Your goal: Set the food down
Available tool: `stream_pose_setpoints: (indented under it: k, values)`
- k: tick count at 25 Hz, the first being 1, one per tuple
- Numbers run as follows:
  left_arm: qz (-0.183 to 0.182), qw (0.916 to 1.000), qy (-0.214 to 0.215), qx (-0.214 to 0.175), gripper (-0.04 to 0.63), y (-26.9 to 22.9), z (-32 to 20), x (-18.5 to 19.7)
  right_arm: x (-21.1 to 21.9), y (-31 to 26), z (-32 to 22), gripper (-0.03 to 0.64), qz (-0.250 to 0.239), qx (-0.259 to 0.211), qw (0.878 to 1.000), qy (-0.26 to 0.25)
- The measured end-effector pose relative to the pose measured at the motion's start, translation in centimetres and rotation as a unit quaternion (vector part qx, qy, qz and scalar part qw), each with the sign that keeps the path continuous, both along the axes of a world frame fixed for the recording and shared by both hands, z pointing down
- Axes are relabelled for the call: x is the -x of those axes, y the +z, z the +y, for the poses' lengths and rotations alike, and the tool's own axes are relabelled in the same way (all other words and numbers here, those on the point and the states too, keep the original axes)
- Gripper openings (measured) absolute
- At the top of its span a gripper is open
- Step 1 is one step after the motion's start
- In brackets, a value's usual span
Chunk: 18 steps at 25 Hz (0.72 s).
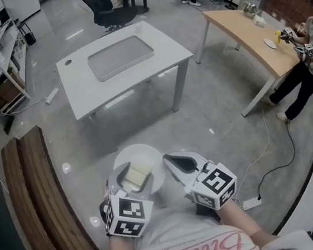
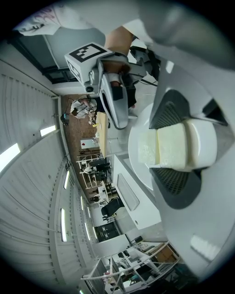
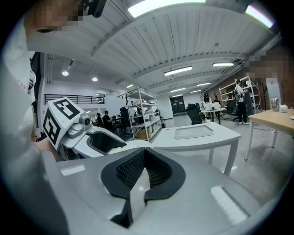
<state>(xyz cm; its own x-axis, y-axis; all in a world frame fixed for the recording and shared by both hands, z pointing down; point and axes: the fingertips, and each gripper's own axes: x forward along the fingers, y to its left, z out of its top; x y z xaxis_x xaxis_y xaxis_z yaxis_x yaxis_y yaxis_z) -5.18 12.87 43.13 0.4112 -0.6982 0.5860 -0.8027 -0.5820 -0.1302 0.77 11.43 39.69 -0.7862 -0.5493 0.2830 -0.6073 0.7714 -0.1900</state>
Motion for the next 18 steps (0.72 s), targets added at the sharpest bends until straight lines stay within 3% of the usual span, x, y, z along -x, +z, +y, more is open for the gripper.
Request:
stream_pose_setpoints:
  k: [3,9,18]
  values:
    - [-0.003,1.0,-0.006,-0.006,0.264,-0.4,-1.4,0.2,0.3,-0.6,-0.9,0.002,-0.025,-0.004,1.0,-0.015]
    - [0.002,0.9998,-0.014,-0.012,0.263,-0.6,-5.2,0.4,-0.3,-0.3,-5.5,0.002,-0.016,-0.009,1.0,0.01]
    - [-0.006,0.9996,-0.022,-0.014,0.262,-0.8,-12.6,1.3,0.4,0.0,-12.8,0.002,-0.012,-0.001,1.0,0.003]
